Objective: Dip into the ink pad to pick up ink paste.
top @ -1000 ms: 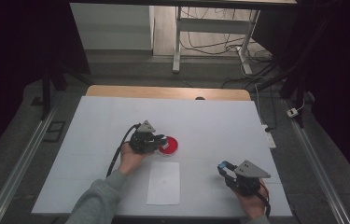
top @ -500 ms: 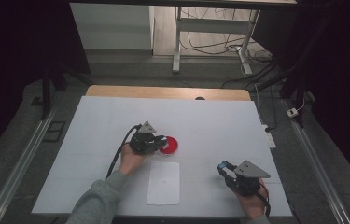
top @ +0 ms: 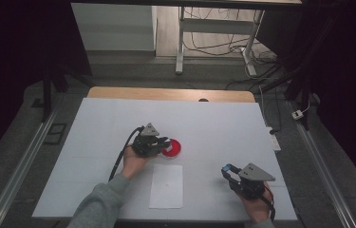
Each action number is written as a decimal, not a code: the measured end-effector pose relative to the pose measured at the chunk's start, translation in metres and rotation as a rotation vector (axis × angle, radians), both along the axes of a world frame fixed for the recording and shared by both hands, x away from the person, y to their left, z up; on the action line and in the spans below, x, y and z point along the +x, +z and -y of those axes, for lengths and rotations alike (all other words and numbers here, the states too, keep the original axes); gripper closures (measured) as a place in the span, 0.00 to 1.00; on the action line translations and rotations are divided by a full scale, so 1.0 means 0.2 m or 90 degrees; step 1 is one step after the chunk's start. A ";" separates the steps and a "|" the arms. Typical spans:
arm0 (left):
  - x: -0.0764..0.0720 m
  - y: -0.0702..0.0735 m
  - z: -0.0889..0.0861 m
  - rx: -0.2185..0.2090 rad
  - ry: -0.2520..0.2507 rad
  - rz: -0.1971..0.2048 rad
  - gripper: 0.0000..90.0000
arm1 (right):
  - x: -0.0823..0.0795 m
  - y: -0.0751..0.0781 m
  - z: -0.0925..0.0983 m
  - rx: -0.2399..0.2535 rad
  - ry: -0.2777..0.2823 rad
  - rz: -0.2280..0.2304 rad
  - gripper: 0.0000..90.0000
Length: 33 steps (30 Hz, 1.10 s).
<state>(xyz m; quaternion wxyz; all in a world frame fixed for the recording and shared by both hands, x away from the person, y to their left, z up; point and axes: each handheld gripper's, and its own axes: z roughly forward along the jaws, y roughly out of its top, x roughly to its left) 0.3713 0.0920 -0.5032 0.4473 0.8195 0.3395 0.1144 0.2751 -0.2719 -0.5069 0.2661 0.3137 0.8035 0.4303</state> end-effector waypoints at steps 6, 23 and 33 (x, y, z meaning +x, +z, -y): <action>-0.01 0.01 0.01 -0.011 -0.004 0.014 0.84 | 0.00 0.00 0.00 -0.002 0.000 -0.001 0.73; -0.01 0.00 0.06 0.002 -0.014 0.014 0.84 | 0.00 0.00 0.00 -0.002 0.000 -0.001 0.73; 0.00 -0.02 0.07 0.012 -0.014 0.010 0.84 | 0.00 0.00 0.00 -0.002 0.000 -0.001 0.73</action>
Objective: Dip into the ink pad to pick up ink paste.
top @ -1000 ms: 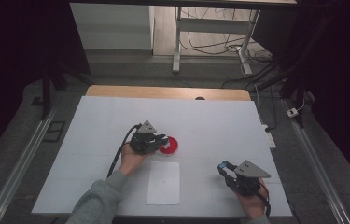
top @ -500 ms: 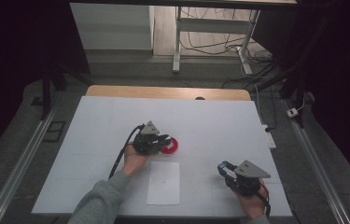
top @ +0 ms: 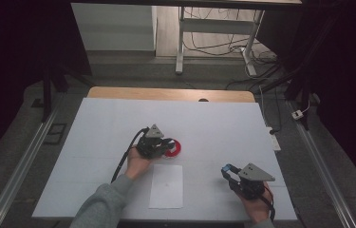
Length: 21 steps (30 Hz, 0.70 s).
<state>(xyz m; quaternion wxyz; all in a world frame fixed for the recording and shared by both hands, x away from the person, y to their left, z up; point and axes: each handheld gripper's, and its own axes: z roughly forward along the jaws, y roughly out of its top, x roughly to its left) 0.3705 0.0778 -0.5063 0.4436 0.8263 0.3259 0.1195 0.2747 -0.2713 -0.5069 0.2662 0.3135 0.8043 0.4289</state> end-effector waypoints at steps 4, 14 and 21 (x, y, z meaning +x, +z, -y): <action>0.00 0.00 0.01 0.003 0.000 0.001 0.84 | 0.00 0.00 0.00 0.000 0.000 0.000 0.73; 0.00 0.00 0.01 0.009 0.003 0.000 0.85 | 0.00 0.00 0.00 -0.001 0.001 0.001 0.73; 0.00 -0.01 0.02 0.013 0.004 -0.002 0.85 | 0.00 0.00 0.00 -0.004 0.000 0.002 0.73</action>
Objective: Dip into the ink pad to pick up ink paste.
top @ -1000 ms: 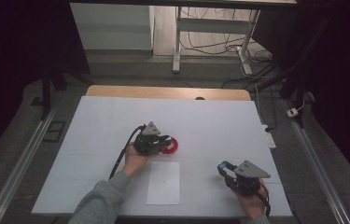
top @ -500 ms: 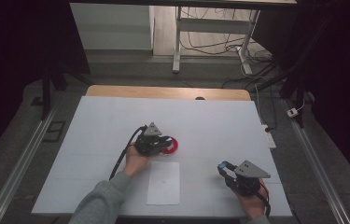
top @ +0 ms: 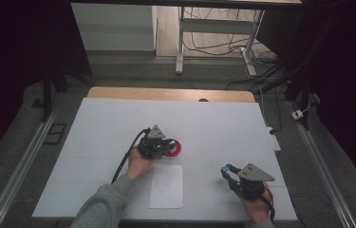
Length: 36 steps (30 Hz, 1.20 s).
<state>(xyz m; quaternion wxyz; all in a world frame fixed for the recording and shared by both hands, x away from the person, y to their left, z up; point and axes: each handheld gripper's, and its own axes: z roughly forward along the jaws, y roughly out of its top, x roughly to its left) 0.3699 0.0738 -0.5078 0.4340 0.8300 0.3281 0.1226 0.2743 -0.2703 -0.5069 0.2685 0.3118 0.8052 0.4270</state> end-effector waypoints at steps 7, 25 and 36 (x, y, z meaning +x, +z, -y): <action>0.00 0.00 0.00 0.002 -0.002 0.000 0.85 | 0.00 0.00 0.00 0.001 0.003 -0.001 0.73; -0.01 0.04 -0.04 -0.019 0.012 0.013 0.85 | 0.00 0.00 0.00 0.004 0.001 0.001 0.73; -0.02 0.10 -0.09 -0.053 0.012 0.011 0.84 | 0.00 0.00 0.01 0.004 0.001 0.001 0.73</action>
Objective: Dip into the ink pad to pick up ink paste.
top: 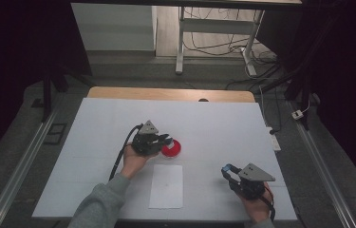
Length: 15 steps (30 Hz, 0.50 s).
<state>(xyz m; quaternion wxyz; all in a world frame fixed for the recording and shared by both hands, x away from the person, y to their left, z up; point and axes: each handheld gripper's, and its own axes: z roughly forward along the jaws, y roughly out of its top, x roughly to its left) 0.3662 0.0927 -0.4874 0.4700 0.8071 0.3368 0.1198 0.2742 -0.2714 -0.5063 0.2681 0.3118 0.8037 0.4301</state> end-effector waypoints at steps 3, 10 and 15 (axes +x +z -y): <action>0.00 0.01 -0.01 -0.004 -0.005 -0.003 0.84 | 0.00 0.00 0.00 -0.003 -0.002 0.000 0.73; -0.03 0.03 -0.01 -0.009 -0.024 -0.006 0.84 | 0.00 0.00 0.00 0.000 -0.001 -0.001 0.73; -0.04 0.05 -0.03 -0.011 -0.034 -0.004 0.84 | 0.00 0.00 0.00 0.001 -0.001 -0.001 0.73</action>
